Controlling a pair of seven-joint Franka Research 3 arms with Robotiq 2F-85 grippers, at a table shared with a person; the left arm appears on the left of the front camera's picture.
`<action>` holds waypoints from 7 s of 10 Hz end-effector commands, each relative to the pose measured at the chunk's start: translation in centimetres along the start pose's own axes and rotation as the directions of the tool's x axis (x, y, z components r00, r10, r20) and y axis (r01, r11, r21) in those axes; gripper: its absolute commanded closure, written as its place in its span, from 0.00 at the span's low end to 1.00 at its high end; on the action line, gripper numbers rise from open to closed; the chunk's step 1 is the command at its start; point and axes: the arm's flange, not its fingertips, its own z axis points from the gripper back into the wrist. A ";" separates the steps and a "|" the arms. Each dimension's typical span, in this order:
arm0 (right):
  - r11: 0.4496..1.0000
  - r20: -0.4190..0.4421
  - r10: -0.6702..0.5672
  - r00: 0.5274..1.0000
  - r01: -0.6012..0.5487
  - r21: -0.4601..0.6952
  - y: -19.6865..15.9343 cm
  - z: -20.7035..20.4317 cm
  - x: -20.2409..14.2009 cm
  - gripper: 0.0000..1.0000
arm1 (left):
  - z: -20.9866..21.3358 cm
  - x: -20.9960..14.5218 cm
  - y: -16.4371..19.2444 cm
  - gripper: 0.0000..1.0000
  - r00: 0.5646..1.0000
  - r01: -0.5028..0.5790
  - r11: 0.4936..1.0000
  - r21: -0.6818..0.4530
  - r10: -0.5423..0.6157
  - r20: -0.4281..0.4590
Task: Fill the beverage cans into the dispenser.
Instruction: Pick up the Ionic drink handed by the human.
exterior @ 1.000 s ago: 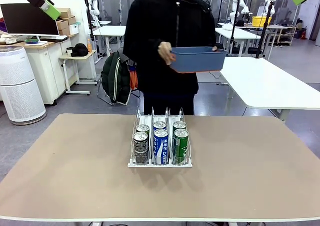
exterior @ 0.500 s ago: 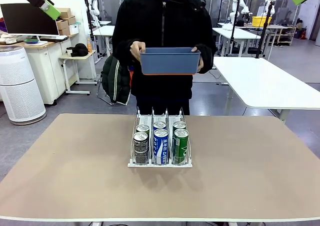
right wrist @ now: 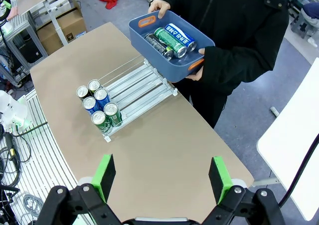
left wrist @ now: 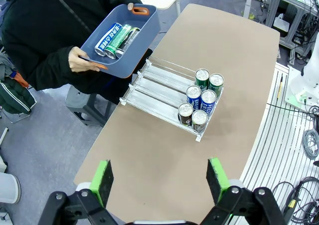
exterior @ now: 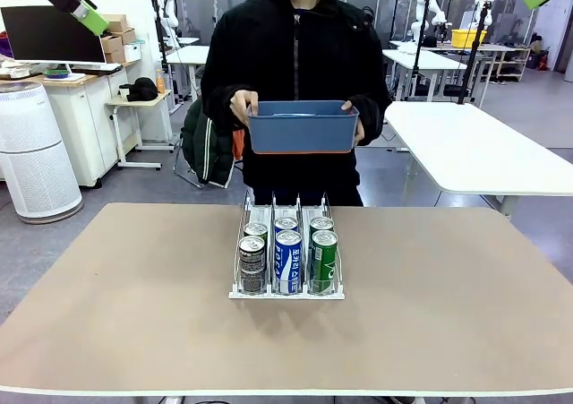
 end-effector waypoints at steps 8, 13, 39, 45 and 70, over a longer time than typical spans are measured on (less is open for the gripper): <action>1.000 -0.002 0.001 1.000 -0.001 -0.001 0.1 0.0 0.0 0.00 | 0.0 0.0 -0.1 0.00 1.000 -0.009 1.000 -0.007 0.009 -0.002; 1.000 -0.002 0.001 1.000 -0.001 -0.001 0.1 0.0 0.0 0.00 | 0.0 0.0 -0.1 0.00 1.000 -0.009 1.000 -0.007 0.009 -0.002; 1.000 -0.002 0.001 1.000 -0.001 -0.001 0.1 0.0 0.0 0.00 | 0.0 0.0 -0.1 0.00 1.000 -0.009 1.000 -0.007 0.009 -0.002; 1.000 -0.002 0.001 1.000 -0.001 -0.001 0.1 0.0 0.0 0.00 | 0.0 0.0 -0.1 0.00 1.000 -0.009 1.000 -0.007 0.009 -0.002; 1.000 -0.002 0.001 1.000 -0.001 -0.001 0.1 0.0 0.0 0.00 | -12.3 -0.6 7.5 0.00 0.958 -0.287 0.958 -0.011 0.287 0.004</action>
